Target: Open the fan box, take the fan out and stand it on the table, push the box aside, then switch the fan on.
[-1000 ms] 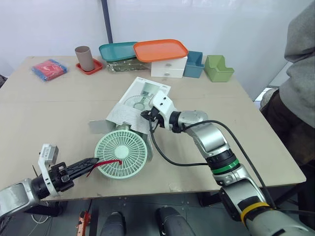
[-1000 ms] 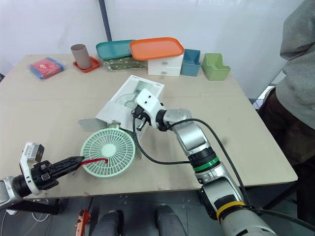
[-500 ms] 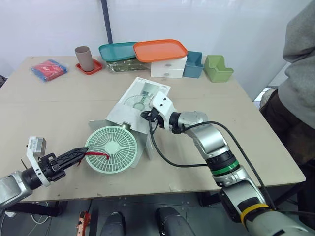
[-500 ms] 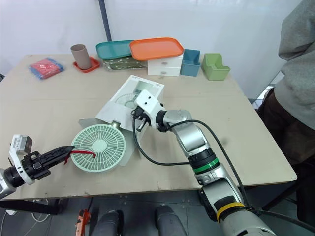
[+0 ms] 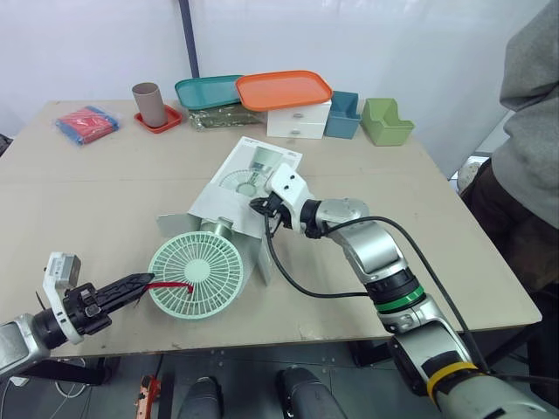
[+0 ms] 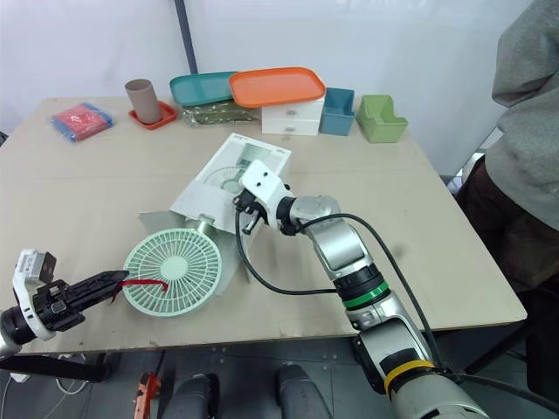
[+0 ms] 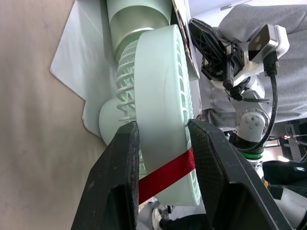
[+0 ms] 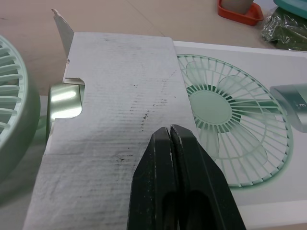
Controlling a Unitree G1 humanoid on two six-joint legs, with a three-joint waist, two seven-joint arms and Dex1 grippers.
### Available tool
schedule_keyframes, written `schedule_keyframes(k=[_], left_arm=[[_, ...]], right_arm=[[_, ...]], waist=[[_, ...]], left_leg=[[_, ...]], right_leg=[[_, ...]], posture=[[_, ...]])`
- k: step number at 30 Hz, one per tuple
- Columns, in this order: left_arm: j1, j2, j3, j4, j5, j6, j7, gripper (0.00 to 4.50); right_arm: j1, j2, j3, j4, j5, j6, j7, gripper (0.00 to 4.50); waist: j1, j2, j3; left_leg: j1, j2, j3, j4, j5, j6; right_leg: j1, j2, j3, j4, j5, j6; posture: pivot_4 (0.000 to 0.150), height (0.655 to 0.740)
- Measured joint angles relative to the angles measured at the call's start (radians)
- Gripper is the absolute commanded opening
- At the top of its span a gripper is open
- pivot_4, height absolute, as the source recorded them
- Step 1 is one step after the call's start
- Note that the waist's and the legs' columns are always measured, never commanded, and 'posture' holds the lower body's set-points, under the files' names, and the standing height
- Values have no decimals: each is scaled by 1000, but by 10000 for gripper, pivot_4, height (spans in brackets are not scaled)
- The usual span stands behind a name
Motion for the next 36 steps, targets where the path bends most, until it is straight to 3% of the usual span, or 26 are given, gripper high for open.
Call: schedule_keyframes(k=[6,8,23,26,28,36], left_arm=[[-31,-35,-8,19,85,-33,29,40531],[-46,-33,-8,24,93,-30,24,44721],[-65,88,59,67,167,-12,-161,44721],[-45,156,66,54,253,-65,-274,44721],[-1,211,57,10,402,-204,-406,44721],[43,212,-1,-31,693,-526,-589,44721]], right_arm=[[0,1,0,0,-2,-2,0,0],[0,1,0,0,-2,-2,0,0],[1,4,-21,-5,33,3,11,0],[19,-11,-48,-76,91,-1,60,0],[67,-53,-95,-211,201,-7,153,0],[179,-194,-149,-447,401,4,315,0]], waist=[[0,0,0],[0,-1,0],[0,0,0],[0,0,1],[2,1,1],[12,3,2]], left_leg=[[0,0,1,0,0,0],[0,0,1,0,0,0],[-2,1,1,0,0,0],[-4,1,0,-1,-1,-1],[-5,1,0,-2,-3,-2],[-4,3,0,-2,-5,-1]], right_leg=[[0,0,0,0,0,0],[0,0,0,0,0,0],[-2,0,0,0,0,0],[-4,0,-1,0,-1,-1],[-4,-1,-2,0,-3,-2],[-4,0,-5,0,-7,-3]], posture=[[1500,7400],[1500,7400],[1500,7400],[1500,7400],[1500,7400],[1500,7400]])
